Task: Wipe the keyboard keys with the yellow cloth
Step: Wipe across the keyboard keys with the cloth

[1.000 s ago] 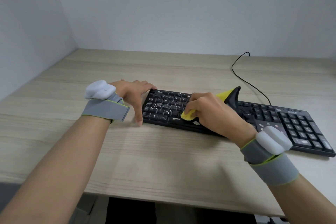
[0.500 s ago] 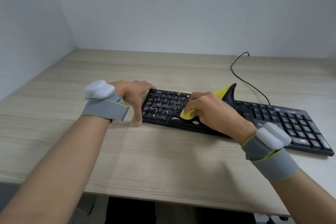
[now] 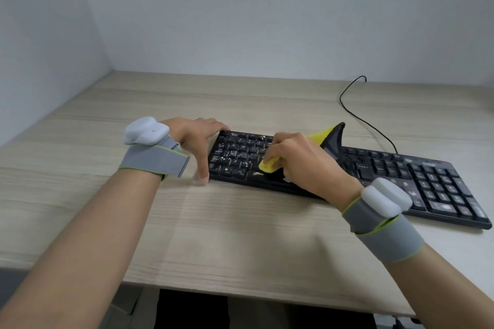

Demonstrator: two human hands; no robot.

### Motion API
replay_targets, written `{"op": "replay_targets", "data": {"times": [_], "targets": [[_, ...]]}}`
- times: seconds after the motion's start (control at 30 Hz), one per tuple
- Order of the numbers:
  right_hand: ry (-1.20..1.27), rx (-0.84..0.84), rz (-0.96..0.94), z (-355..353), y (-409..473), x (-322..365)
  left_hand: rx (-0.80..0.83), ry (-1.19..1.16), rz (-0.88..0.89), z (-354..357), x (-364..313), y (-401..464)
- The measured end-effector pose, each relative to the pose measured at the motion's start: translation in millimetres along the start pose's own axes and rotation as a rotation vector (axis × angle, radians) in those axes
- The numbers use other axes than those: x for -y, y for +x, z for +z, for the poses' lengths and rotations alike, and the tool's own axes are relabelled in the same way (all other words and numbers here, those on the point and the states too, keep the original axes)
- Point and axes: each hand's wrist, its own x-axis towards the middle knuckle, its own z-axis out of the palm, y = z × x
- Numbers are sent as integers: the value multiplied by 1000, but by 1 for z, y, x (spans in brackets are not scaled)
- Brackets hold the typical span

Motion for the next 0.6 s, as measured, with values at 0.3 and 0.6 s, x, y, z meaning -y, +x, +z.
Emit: {"op": "replay_targets", "data": {"times": [0.3, 0.6], "targets": [[-61, -37, 48, 6, 17, -1, -4, -33, 23, 0, -1, -1], [71, 71, -3, -3, 10, -4, -4, -57, 29, 1, 1, 0]]}}
